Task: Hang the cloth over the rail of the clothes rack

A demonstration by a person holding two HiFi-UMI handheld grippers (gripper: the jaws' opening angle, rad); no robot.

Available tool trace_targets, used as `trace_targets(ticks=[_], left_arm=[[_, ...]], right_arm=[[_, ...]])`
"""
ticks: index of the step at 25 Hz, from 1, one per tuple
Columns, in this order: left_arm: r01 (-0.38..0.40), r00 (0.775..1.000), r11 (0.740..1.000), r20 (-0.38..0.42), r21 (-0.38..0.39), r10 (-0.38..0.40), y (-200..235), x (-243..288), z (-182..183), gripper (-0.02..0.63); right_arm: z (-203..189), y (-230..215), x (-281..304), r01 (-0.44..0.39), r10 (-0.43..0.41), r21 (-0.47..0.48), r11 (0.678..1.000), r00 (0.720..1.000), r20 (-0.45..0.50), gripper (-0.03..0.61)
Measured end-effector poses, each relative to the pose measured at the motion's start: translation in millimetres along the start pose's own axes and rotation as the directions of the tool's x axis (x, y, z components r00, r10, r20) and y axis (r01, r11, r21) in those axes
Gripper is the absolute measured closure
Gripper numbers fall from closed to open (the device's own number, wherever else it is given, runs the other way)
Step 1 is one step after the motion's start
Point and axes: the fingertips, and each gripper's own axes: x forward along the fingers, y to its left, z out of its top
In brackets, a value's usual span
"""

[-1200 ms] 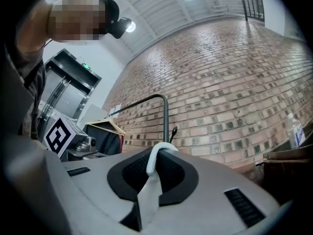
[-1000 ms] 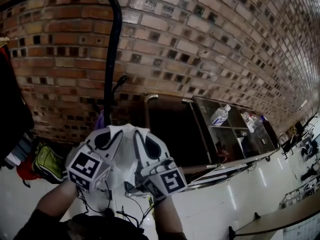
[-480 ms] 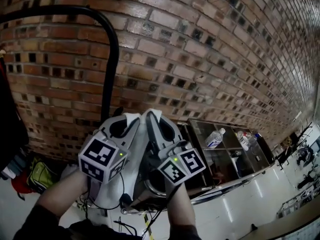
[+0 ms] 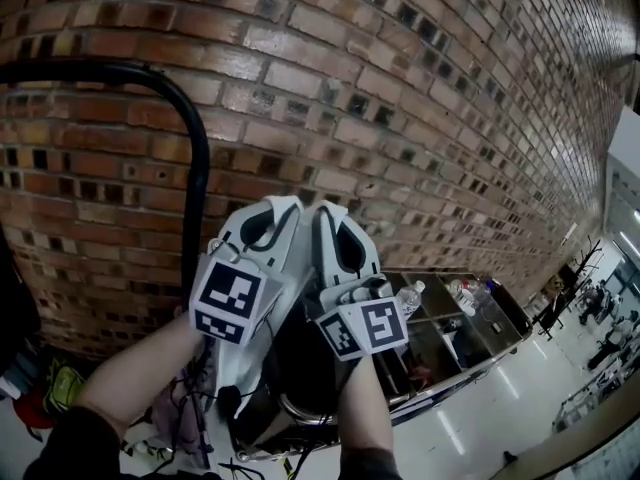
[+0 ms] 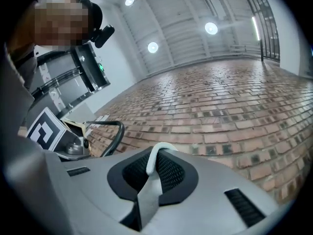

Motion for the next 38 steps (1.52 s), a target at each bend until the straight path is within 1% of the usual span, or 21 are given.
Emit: trace_targets(ticks=[4,6,9,12,15,16,18,20,23,29,30,32,34,35,38], left_arm=[[-0.020,0.998,0.999,0.063,0.047,0.017,8,21,15,0.572],[-0.022,0.996,0.998,0.089,0.053,0.018,12,30,26,0.572],[-0.011,0.991,0.998,0.134,0.068,0.001,19,43,47,0.571],[0.007,0.987,0.996,0.158,0.093,-0.022,25,62,69,0.571],[0.010,0.983,0.988,0.178,0.152,-0.037,35,77,97,0.571],[0.010,0.983,0.987,0.181,0.159,-0.039,39,80,105,0.570],[0.005,0.983,0.993,0.179,0.121,-0.027,48,81,118,0.569],[-0.020,0.984,0.997,0.181,0.078,0.005,60,81,129,0.570],[-0.061,0.977,0.993,0.209,0.100,0.039,75,80,146,0.571],[-0.083,0.974,0.991,0.217,0.109,0.058,92,89,183,0.571],[-0.086,0.973,0.988,0.226,0.125,0.056,95,91,192,0.571],[-0.085,0.964,0.977,0.263,0.196,0.031,99,93,211,0.571],[-0.089,0.956,0.956,0.294,0.280,0.003,105,92,230,0.570],[-0.092,0.955,0.947,0.297,0.309,-0.004,109,90,237,0.570],[-0.104,0.960,0.933,0.279,0.345,0.004,130,80,255,0.569]], right_arm=[[7,-17,12,0.035,-0.034,-0.017,0.999,0.998,0.049,0.551],[15,-24,18,0.034,-0.033,-0.013,0.999,0.995,0.090,0.551],[28,-33,25,0.030,-0.029,-0.005,1.000,0.989,0.143,0.549],[43,-40,32,0.035,-0.033,-0.006,0.999,0.982,0.184,0.550],[60,-38,43,0.025,-0.023,-0.007,1.000,0.975,0.223,0.551],[66,-36,45,0.020,-0.018,-0.005,1.000,0.973,0.231,0.551],[76,-31,49,0.007,-0.007,0.000,1.000,0.972,0.236,0.551],[83,-25,53,-0.008,0.007,0.004,1.000,0.971,0.240,0.551],[92,-16,60,-0.028,0.029,-0.007,1.000,0.967,0.253,0.551],[109,-7,61,-0.023,0.027,-0.015,1.000,0.954,0.299,0.551],[111,-7,60,-0.023,0.025,-0.010,1.000,0.952,0.306,0.551],[115,-6,60,-0.033,0.031,0.002,0.999,0.947,0.319,0.551],[118,-2,63,-0.051,0.046,0.009,0.999,0.944,0.327,0.551],[120,1,65,-0.063,0.056,0.011,0.998,0.943,0.329,0.551],[123,17,75,-0.096,0.089,0.005,0.995,0.941,0.326,0.551]])
